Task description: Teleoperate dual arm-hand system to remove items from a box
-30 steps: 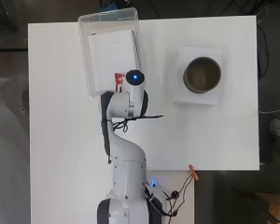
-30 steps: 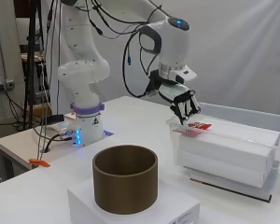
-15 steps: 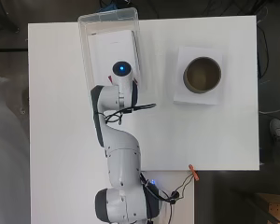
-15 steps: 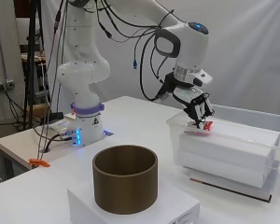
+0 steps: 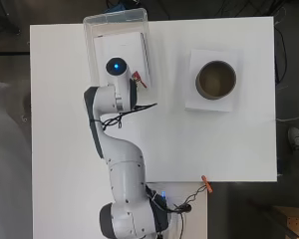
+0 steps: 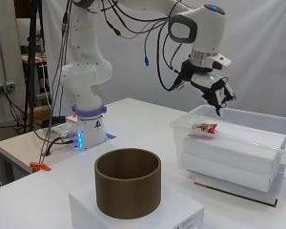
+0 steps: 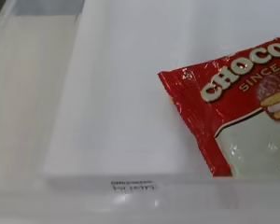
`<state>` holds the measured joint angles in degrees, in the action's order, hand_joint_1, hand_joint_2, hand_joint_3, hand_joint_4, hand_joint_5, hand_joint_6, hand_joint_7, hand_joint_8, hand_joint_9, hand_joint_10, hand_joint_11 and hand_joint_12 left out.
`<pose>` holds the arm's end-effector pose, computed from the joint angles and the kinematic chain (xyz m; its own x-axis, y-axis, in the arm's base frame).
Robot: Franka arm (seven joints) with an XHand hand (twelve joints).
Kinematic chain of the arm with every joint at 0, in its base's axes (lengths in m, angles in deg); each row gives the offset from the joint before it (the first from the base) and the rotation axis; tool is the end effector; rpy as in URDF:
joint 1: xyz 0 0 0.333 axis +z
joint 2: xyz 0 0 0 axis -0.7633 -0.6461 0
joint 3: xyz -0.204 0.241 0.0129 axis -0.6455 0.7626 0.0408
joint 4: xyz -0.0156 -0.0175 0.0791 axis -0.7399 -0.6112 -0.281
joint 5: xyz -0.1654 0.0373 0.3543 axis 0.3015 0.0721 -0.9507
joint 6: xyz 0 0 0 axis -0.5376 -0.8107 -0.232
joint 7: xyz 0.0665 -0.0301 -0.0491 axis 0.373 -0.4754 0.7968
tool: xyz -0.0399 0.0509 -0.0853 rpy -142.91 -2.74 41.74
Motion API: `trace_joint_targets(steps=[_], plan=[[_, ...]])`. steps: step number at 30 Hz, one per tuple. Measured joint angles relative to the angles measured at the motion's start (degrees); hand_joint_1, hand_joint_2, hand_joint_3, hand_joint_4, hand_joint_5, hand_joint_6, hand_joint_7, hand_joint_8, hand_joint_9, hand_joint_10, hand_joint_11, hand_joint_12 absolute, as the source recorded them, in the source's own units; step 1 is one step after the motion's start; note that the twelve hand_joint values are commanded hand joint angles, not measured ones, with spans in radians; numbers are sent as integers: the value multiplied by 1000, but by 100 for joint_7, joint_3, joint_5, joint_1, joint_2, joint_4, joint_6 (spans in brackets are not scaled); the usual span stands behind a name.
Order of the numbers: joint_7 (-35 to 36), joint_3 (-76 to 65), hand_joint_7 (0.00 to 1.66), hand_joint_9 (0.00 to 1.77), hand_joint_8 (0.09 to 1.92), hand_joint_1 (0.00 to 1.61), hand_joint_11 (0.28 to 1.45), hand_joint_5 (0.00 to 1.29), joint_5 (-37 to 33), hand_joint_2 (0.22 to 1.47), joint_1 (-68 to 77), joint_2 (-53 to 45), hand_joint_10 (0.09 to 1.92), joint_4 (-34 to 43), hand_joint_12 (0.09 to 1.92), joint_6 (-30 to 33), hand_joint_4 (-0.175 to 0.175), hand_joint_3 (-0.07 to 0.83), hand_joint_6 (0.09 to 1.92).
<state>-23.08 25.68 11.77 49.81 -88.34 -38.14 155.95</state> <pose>0.5235 0.0926 0.4168 0.5490 0.8340 -0.0556 0.8163 -0.5493 -0.1785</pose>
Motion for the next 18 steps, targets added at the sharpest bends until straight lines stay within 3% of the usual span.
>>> trace_joint_targets(steps=[7,14,18], plan=[[391,-120,1300,1512,1920,912,1057,772,-424,1228,77,1249,1920,-1333,1780,-241,175,-2,1308],[206,-298,1305,1518,1920,929,1046,796,-413,1214,47,1257,1920,-1533,1756,-224,175,-3,1273],[-11,-386,1286,1489,1884,934,982,808,-346,1206,25,1072,1901,-1570,1710,-167,175,-1,1255]])
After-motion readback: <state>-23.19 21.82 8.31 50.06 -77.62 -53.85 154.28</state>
